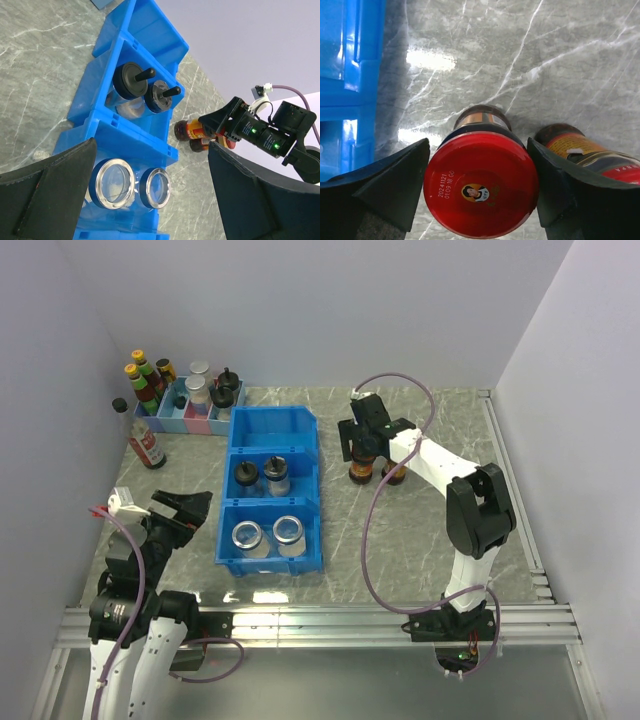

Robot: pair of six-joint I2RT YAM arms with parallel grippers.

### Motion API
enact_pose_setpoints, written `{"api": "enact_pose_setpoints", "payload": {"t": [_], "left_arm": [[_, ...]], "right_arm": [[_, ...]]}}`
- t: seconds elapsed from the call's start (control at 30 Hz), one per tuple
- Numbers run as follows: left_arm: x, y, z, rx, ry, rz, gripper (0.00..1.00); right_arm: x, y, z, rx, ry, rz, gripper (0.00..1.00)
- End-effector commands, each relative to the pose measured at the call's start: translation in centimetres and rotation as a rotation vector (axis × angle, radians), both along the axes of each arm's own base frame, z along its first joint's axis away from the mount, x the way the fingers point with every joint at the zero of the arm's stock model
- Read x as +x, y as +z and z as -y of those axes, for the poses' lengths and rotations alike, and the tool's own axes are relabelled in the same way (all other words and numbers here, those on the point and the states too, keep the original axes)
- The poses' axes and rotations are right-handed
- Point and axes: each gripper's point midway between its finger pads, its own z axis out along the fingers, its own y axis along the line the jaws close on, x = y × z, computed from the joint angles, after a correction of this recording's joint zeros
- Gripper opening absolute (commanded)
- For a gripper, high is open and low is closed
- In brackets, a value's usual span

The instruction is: Organize the condiment bottles

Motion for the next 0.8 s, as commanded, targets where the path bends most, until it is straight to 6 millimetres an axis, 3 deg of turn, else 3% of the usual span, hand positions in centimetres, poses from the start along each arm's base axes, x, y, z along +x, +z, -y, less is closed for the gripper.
{"api": "enact_pose_setpoints", "payload": {"t": [0.0,0.2,0.37,0.4,0.5,0.63,0.73,0.77], "left_arm": [[0.4,1.3,0.5,-0.009,-0.024,0.042,0.99],[0.5,1.2,0.4,-0.005,-0.021,0.036,0.99],[0.6,1.0,0.6,-0.006,-0.027,0.033,0.99],[0.6,1.0,0.6,-0.003,-0.028,0.033,0.99],[0.6,1.0,0.5,-0.002,-0.026,0.033,0.99],[0.6,1.2,0.5,0.003,-0.028,0.040,0.99],[0.5,1.3,0.5,0.007,-0.028,0.045,0.99],[0.5,1.5,0.5,0.007,-0.027,0.048,0.99]], "right_arm": [[0.1,1.0,-0.1,0.027,-0.007,0.021,0.82],[-0.1,1.2,-0.5,0.041,-0.002,0.009,0.54],[-0.2,3.4,-1.8,0.066,0.010,0.045,0.16],[-0.1,5.0,-2.2,0.074,0.004,0.077,0.07],[0.0,8.6,-3.0,0.116,-0.001,0.149,0.00],[0.4,14.8,-4.7,0.187,0.010,0.255,0.00],[0.7,18.3,-6.1,0.211,0.023,0.324,0.00],[1.0,18.6,-6.4,0.208,0.018,0.334,0.00]]}}
